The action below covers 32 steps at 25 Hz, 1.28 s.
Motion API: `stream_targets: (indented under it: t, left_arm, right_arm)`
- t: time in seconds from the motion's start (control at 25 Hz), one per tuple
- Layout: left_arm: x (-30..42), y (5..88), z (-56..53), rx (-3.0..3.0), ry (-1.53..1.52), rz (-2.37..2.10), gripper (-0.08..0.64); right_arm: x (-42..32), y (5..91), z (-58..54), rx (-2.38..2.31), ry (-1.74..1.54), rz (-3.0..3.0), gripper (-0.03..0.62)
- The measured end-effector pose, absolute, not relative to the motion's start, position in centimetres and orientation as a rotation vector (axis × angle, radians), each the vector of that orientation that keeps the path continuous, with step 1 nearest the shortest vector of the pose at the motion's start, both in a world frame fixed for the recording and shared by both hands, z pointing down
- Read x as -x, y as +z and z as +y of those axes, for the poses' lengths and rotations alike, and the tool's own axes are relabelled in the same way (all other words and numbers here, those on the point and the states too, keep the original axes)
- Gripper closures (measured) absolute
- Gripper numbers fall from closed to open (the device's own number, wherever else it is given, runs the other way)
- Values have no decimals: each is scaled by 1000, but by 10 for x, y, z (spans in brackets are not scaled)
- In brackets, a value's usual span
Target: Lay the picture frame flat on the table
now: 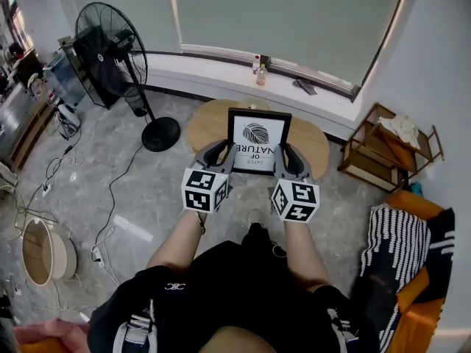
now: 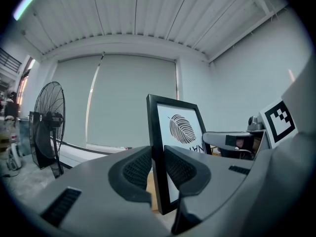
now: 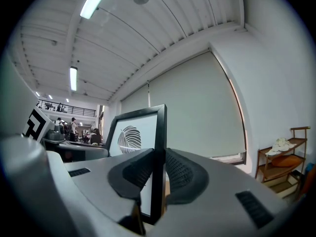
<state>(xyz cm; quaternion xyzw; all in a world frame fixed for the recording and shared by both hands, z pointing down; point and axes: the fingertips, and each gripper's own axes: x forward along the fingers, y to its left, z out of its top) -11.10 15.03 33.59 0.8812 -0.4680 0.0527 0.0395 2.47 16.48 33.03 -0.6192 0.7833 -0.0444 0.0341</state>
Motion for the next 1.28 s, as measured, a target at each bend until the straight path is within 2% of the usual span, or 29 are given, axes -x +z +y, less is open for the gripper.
stream_targets:
  t: [0.68, 1.28]
  left_arm:
    - [-12, 342, -159, -2588, 354, -1525, 466]
    - [-65, 386, -257, -2505, 524, -1508, 462]
  right_arm:
    - [-149, 346, -158, 1792, -360, 2461, 505]
    - [-200, 395, -267, 1739, -539, 2490, 505]
